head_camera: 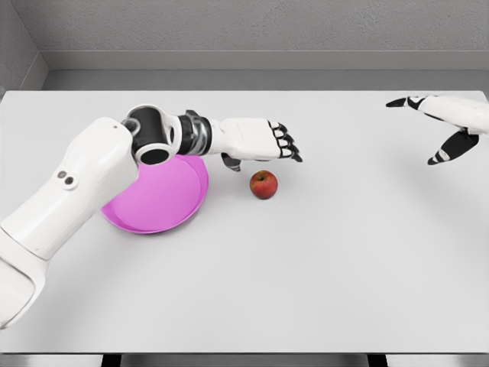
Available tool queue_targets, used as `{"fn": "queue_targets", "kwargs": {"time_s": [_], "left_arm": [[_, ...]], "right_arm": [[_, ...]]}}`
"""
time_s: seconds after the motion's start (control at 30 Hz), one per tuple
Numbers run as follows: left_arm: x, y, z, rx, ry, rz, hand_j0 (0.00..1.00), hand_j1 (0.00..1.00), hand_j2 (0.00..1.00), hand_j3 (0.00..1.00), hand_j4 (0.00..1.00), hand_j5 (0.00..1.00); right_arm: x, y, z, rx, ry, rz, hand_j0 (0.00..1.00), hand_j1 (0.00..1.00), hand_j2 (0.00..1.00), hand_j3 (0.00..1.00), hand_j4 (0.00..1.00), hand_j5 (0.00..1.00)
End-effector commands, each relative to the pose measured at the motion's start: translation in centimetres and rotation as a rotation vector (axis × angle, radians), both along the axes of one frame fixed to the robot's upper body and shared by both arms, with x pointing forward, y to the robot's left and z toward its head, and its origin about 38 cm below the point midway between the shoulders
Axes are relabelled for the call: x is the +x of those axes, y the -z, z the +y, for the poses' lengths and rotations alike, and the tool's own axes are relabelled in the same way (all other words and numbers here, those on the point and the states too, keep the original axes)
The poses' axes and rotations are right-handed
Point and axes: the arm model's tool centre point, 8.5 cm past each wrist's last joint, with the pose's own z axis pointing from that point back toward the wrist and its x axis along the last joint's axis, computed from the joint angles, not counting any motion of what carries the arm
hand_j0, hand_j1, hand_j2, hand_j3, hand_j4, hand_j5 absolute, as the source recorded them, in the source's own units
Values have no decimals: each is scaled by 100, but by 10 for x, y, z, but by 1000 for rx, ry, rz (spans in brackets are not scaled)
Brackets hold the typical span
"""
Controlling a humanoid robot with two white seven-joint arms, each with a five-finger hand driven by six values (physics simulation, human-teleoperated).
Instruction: Put the apple on the plate with both arms
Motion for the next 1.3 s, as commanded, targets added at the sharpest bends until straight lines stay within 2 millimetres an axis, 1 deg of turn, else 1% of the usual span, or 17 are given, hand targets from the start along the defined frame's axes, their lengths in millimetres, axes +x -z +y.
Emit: {"fn": "queue_targets", "kwargs": {"time_s": [0.0, 0.17, 0.23, 0.33, 0.5, 0.57, 0.6, 0.67, 0.9, 0.97, 1.1, 1.17, 1.27], "left_arm": [[0, 7, 9, 28, -7, 9, 100, 100, 100, 100, 100, 100], [-6, 19, 7, 103, 14, 30, 100, 100, 100, 100, 100, 100], [-11, 25, 4, 125, 27, 84, 100, 100, 100, 100, 100, 100], [-14, 22, 1, 66, 33, 134, 100, 100, 100, 100, 100, 100], [-15, 17, -1, 17, 35, 157, 100, 100, 100, 100, 100, 100], [-15, 18, -1, 11, 35, 169, 100, 100, 100, 100, 100, 100], [-15, 19, -1, 14, 34, 167, 92, 92, 92, 92, 92, 92], [-15, 21, -2, 22, 34, 168, 83, 83, 83, 83, 83, 83], [-16, 26, -6, 55, 39, 152, 83, 83, 83, 83, 83, 83], [-16, 26, -5, 66, 38, 145, 77, 77, 77, 77, 77, 77], [-14, 26, -2, 71, 31, 141, 73, 73, 73, 73, 73, 73], [-14, 26, -2, 70, 31, 142, 70, 70, 70, 70, 70, 70], [-14, 26, -3, 69, 32, 142, 61, 61, 61, 61, 61, 61]], "right_arm": [[0, -1, 0, 1, 1, -2, 100, 100, 100, 100, 100, 100], [-2, 2, 0, 0, -1, 5, 100, 100, 100, 100, 100, 100], [-2, 3, 0, 0, -1, 7, 100, 100, 100, 100, 100, 100], [-2, 3, 0, 0, -3, 6, 100, 100, 100, 100, 100, 100], [-3, 4, 0, 1, -1, 9, 100, 100, 100, 100, 100, 100], [-3, 4, 0, 1, -1, 9, 100, 100, 100, 100, 100, 100], [-3, 4, 0, 1, -1, 9, 100, 100, 100, 100, 100, 100], [-3, 4, 0, 1, -1, 9, 100, 100, 100, 100, 100, 100], [-3, 4, -1, 0, 0, 9, 100, 100, 100, 100, 100, 100], [-3, 4, -1, 0, 0, 9, 100, 100, 100, 100, 100, 100], [-3, 4, -1, 0, 2, 9, 100, 100, 100, 100, 100, 100], [-3, 3, -2, -2, 2, 8, 100, 100, 100, 100, 100, 100], [-3, 2, -3, -1, 5, 6, 100, 100, 100, 100, 100, 100]]}}
